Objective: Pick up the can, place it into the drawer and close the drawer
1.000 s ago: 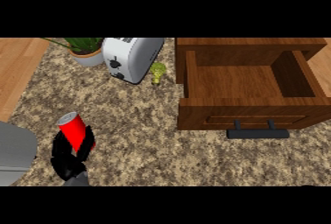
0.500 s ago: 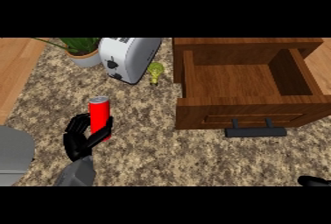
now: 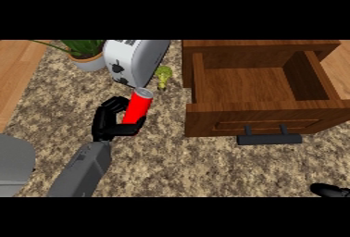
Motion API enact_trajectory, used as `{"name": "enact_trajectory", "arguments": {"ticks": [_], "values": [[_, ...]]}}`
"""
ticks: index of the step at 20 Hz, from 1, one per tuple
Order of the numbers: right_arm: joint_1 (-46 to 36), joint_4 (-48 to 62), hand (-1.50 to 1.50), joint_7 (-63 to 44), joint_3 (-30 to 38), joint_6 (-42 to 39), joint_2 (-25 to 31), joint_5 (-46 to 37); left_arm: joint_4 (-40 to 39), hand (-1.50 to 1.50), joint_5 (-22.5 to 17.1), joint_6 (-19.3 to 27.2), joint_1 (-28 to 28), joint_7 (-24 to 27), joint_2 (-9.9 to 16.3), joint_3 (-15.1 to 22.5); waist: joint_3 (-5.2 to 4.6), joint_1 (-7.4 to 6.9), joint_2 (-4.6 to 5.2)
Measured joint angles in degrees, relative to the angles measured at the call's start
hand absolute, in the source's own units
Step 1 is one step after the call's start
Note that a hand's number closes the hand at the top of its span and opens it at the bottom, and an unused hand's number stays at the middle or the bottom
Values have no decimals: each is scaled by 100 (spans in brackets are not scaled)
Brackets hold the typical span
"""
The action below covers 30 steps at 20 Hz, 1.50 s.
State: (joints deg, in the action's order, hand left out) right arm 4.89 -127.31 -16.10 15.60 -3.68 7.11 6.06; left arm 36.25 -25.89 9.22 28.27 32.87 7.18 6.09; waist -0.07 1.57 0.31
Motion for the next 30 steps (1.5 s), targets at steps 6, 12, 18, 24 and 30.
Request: {"name": "enact_trajectory", "arguments": {"ticks": [6,12,18,24,30], "values": [[128,-89,-150,24,128,-20,1,-7,234,150,222,-130,648,-686,12,154,6,-85,-30],[156,-198,-150,-11,157,21,-43,-94,1105,150,478,185,1002,-1642,-93,394,9,-137,-46],[226,-383,-150,-107,141,14,-98,-76,1729,150,608,622,1759,-2720,-234,422,10,-127,-47],[96,-151,-150,-18,237,-49,-20,-50,1952,150,888,1054,2610,-3604,-393,445,11,-119,-40],[3,-197,-150,-79,139,47,-95,-185,1606,150,1121,1205,3513,-4088,-551,306,9,-88,-29]]}}
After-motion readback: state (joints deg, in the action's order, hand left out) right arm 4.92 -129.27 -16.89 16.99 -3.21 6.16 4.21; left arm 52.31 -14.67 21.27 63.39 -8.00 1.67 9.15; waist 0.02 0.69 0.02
